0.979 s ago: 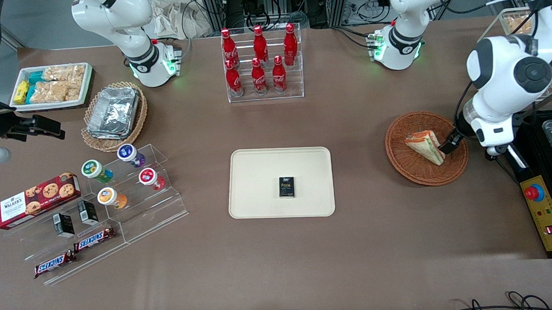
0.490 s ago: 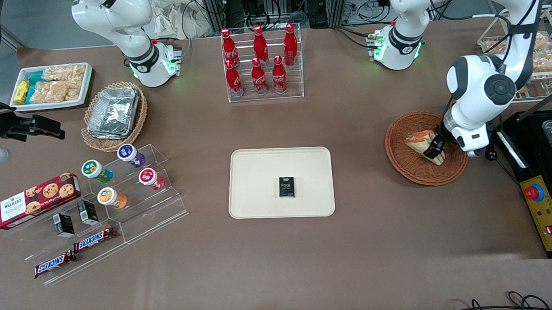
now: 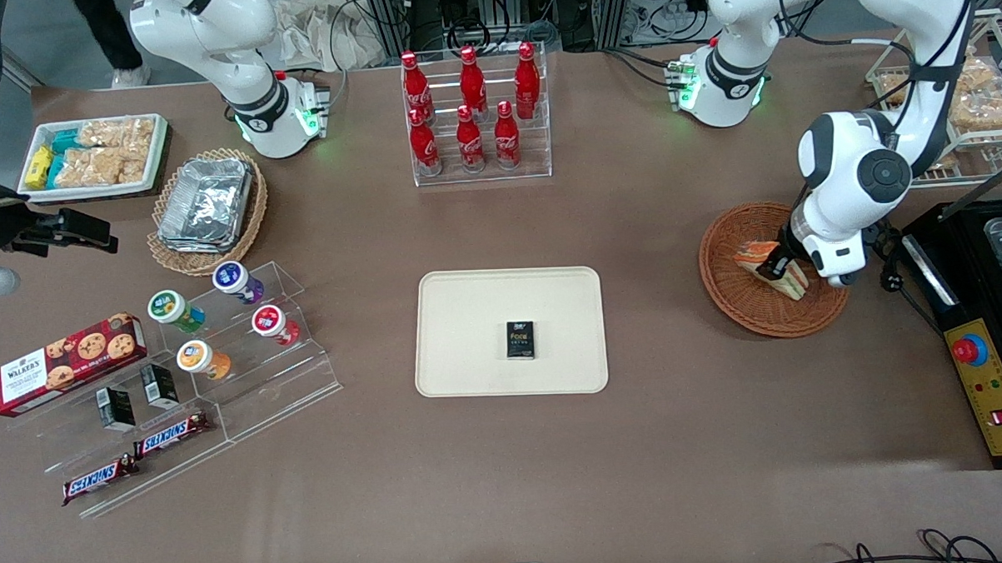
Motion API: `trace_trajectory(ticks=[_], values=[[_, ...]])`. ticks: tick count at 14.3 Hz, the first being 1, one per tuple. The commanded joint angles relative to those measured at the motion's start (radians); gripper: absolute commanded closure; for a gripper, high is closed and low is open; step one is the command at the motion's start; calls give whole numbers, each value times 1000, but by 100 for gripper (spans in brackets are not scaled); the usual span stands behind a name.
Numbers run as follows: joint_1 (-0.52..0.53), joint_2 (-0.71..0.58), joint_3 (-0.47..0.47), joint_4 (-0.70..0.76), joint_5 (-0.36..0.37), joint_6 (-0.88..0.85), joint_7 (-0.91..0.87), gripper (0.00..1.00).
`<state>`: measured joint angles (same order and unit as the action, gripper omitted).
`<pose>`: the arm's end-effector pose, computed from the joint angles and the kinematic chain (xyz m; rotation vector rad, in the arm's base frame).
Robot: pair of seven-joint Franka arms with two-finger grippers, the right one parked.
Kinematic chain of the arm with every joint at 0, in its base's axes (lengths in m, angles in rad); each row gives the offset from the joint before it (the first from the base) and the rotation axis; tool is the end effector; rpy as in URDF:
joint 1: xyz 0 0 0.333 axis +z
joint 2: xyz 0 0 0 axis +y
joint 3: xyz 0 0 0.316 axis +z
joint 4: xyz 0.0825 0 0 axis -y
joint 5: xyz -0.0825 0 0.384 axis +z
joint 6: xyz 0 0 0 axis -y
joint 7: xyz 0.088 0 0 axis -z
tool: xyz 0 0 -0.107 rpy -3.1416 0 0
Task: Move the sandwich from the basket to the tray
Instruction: 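Lower the left gripper and close it on the wrapped sandwich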
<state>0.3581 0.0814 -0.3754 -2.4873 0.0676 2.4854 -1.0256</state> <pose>0.4645 -0.0102 0.2520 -2.7491 -1.4192 0.0959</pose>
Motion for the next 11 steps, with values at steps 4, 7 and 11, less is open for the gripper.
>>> trace_trajectory(ticks=[4, 7, 11], values=[[7, -57, 1, -5, 46, 23, 2, 100], [7, -115, 1, 106, 43, -197, 148, 100], [1, -103, -4, 384, 23, -503, 287, 100]])
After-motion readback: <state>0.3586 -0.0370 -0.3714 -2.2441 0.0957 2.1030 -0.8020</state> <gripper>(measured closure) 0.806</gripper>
